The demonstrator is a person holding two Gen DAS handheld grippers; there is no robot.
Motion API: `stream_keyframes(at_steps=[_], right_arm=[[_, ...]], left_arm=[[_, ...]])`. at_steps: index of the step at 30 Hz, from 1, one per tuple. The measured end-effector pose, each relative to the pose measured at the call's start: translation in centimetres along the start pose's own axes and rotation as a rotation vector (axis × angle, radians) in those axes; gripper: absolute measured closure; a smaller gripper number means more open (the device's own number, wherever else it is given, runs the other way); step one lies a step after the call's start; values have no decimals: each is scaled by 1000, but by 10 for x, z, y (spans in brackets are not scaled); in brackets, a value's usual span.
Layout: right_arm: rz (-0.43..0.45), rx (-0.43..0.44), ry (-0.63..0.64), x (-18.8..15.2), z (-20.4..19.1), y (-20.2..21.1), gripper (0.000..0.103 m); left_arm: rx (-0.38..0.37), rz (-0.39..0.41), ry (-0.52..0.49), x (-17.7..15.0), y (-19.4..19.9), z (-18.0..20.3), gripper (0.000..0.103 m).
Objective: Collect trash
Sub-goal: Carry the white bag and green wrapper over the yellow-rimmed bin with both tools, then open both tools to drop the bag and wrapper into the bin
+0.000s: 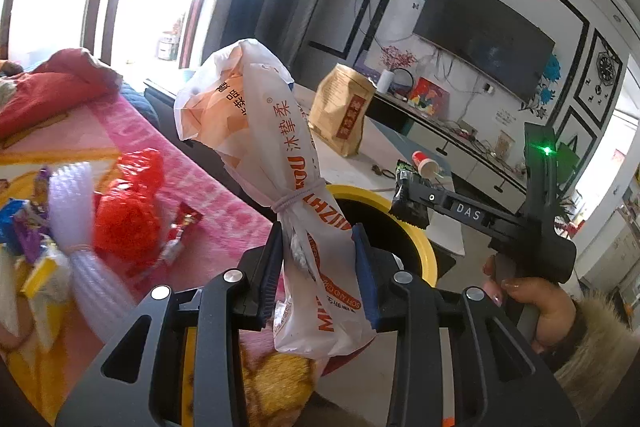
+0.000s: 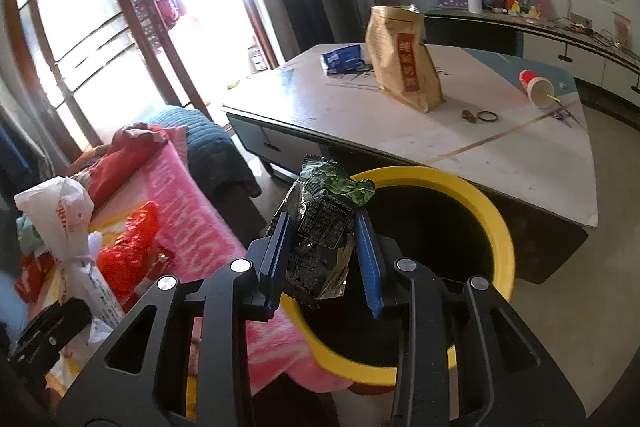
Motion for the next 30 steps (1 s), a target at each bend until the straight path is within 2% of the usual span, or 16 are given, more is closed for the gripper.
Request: stream_keyframes(at_steps=[19, 30], right_arm=[[-68, -101, -101, -5, 58, -24, 77], [-115, -99, -155, -9, 78, -39, 74]], left_arm=[[-60, -87, -63, -5, -71, 30, 70], [-103, -186, -81, -2, -135, 33, 69]])
Point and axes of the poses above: each gripper's, at about its wrist camera, not at the fingertips, and y roughly against the way its jaws point, z to its right, x to its top, the point moved 1 cm from there along -y, roughly the way its jaws point, and after that the axes turned 5 degrees about -y, right-handed, at the moved point
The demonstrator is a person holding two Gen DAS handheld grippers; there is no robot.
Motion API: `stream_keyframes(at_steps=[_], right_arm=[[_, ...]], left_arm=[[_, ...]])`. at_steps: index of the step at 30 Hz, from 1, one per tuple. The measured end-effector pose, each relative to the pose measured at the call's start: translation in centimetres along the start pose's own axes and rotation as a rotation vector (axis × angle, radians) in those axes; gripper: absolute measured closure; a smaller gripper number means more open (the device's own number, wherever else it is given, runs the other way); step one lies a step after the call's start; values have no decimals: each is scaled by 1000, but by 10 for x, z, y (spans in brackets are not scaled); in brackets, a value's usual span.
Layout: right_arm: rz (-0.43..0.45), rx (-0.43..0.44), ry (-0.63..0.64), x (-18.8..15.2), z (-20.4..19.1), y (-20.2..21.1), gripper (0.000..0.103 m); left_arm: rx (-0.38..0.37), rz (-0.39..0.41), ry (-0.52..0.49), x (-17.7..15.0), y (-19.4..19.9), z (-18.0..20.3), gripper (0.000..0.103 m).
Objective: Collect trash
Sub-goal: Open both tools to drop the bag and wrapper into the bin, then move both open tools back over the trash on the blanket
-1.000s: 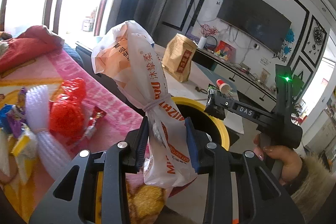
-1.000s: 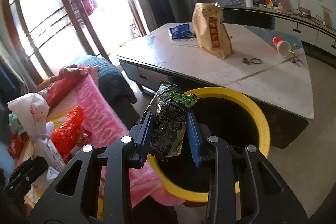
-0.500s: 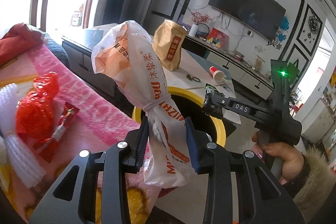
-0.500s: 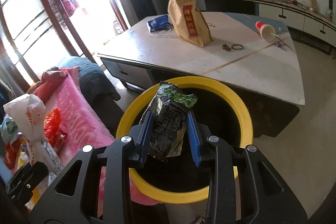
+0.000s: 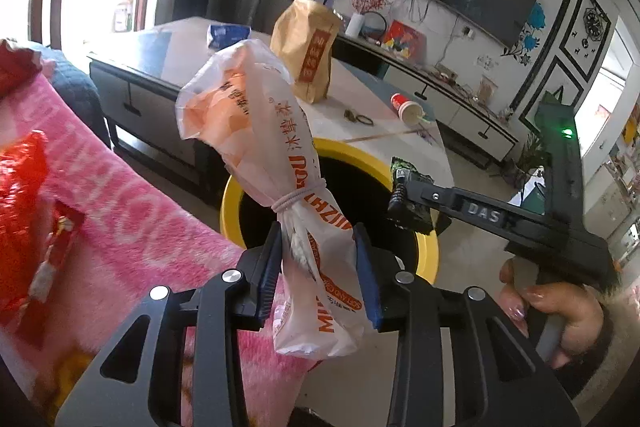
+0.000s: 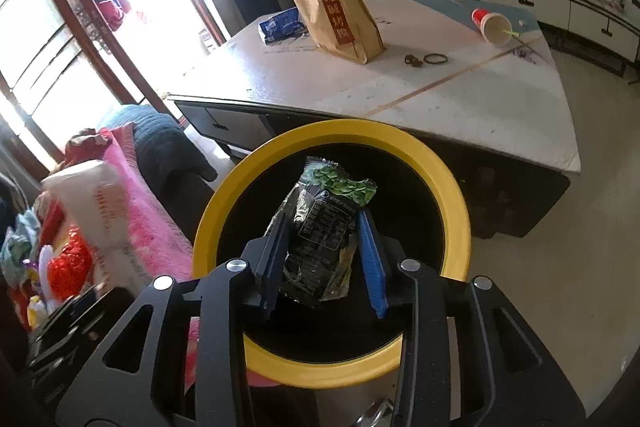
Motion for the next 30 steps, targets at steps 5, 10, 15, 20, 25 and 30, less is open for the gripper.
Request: stream_keyframes(at_steps=[5, 10, 15, 20, 25, 30], right_arm=[[16, -13, -23, 1, 4, 0, 53], [40, -23, -4, 1, -2, 6, 45], [70, -25, 42, 1, -14, 15, 39], [104, -11, 82, 0, -31, 29, 34], [129, 13, 113, -3, -47, 43, 30], [146, 44, 155, -10, -66, 52, 29]], left_arm=[[-25, -1, 6, 8, -13, -3, 41], [-13, 35, 44, 8, -3, -8, 26], [30, 74, 57, 6, 20, -12, 15], [79, 129, 61, 6, 46, -17, 8], [116, 164, 70, 2, 69, -24, 8], [155, 206, 65, -4, 92, -29, 7]])
Point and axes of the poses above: each gripper's, at about its wrist camera, not at the fingertips, and y roughly against the way its jaws point, z to its right, x to its top, the point moved 1 cm from there along -y, roughly the way its jaws point, and after that the axes turned 5 degrees about -y, right-handed, at the moved point
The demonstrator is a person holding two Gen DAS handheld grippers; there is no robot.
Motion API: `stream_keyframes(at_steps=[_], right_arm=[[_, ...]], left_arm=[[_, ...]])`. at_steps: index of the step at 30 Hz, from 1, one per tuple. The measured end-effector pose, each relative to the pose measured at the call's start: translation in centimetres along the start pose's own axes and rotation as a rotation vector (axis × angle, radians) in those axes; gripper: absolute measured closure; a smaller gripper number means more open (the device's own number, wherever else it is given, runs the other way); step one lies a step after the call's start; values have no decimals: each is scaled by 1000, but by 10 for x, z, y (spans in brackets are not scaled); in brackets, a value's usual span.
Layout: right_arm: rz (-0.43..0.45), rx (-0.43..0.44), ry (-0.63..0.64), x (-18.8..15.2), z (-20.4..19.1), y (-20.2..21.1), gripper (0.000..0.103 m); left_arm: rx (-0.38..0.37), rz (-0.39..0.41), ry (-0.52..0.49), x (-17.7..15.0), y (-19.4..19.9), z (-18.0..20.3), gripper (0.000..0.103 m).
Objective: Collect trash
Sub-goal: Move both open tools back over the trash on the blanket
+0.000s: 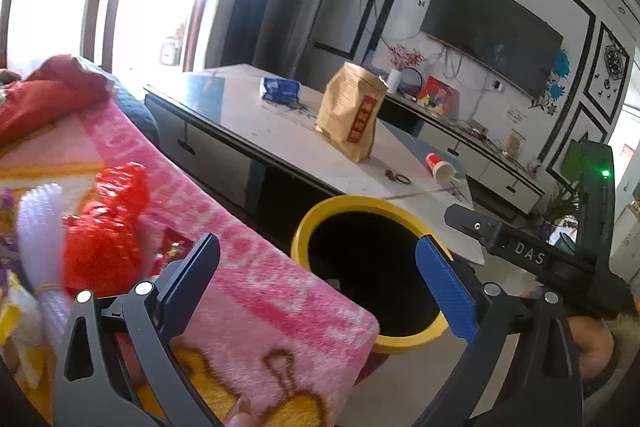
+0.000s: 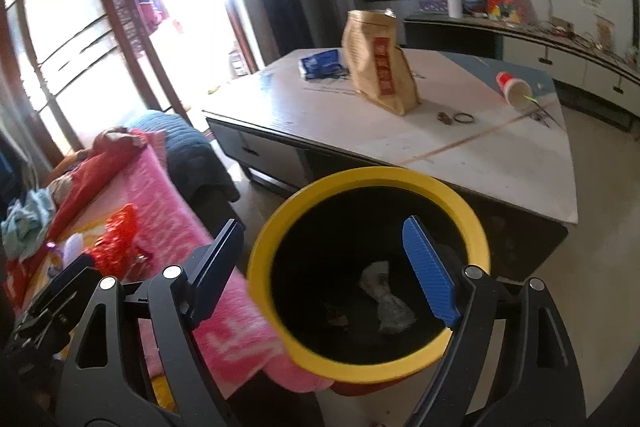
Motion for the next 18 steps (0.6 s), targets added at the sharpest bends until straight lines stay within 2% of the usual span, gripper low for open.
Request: stream_keyframes(at_steps=[18], right_arm=[[-23, 123, 117, -23, -63, 15, 29]], left_arm=[[161, 109, 63, 1, 65, -58, 7]])
Point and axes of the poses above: each gripper's, at about its wrist camera, not at the fingertips, and y roughly against the way its jaws point, z to its right, x to its top, the point moved 1 cm from there along -y, roughly the way its jaws point, and after that the axes turned 5 degrees about -y, right-handed, at the moved point
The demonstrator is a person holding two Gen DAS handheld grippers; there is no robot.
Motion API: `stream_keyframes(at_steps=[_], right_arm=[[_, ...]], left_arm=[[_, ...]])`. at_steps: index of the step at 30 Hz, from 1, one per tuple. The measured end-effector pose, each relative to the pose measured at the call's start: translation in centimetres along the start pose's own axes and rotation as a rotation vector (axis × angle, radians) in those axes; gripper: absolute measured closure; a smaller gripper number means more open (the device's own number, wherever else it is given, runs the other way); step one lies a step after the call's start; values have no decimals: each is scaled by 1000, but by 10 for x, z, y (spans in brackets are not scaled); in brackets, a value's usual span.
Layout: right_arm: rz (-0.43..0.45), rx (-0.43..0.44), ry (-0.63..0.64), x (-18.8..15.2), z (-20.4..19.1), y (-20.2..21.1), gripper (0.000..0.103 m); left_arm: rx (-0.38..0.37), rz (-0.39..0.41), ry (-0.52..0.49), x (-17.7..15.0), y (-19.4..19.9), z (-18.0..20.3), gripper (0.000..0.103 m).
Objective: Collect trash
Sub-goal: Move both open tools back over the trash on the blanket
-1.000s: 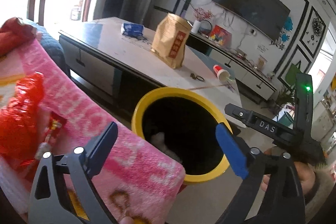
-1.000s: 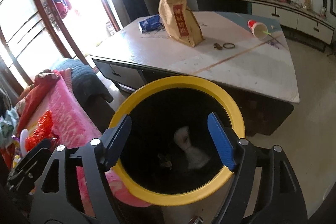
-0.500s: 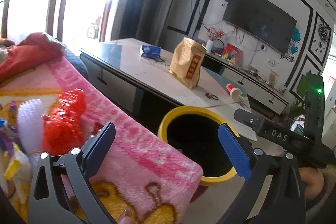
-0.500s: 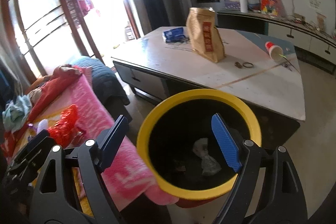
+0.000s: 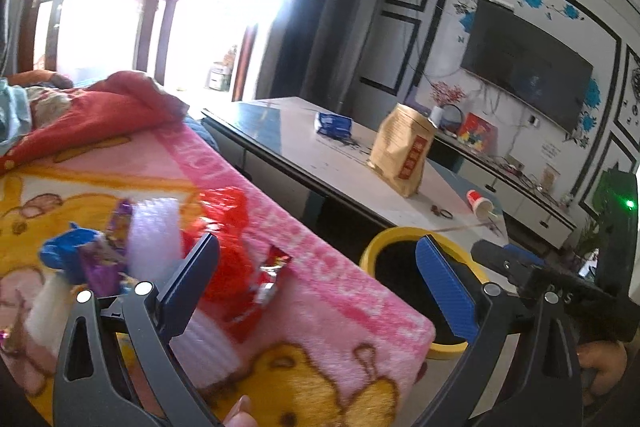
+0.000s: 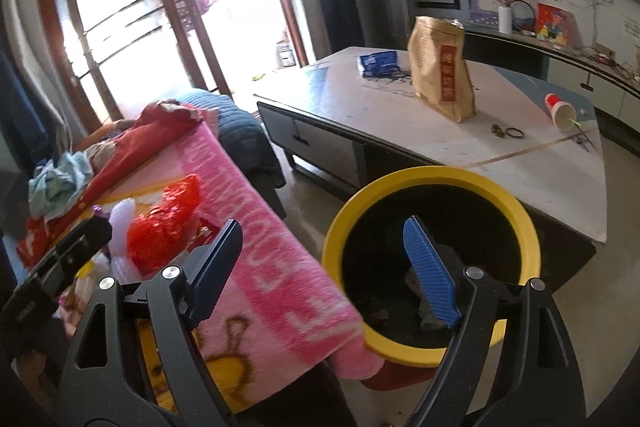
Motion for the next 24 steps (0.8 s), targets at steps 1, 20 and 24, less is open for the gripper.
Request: stream_keyframes(at_steps=[1, 20, 24], right_arm=[[-2, 7, 7, -1, -4, 0, 29], [-53, 124, 158, -25, -75, 0, 23], [-71, 148, 194, -32, -92, -2, 23]], left_arm=[[7, 4, 4, 0, 2, -2, 7], [145, 59, 124, 9, 35, -78, 7], [161, 65, 139, 10, 40, -91, 7]])
Point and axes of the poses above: each gripper's, at about its wrist camera, not at the fingertips, and y roughly against the way its jaws point, z to its right, x to its top, the point moved 1 cm from there along -y, roughly the way its jaws point, and after that the axes turned 5 degrees about -y, right-handed, at the moved point
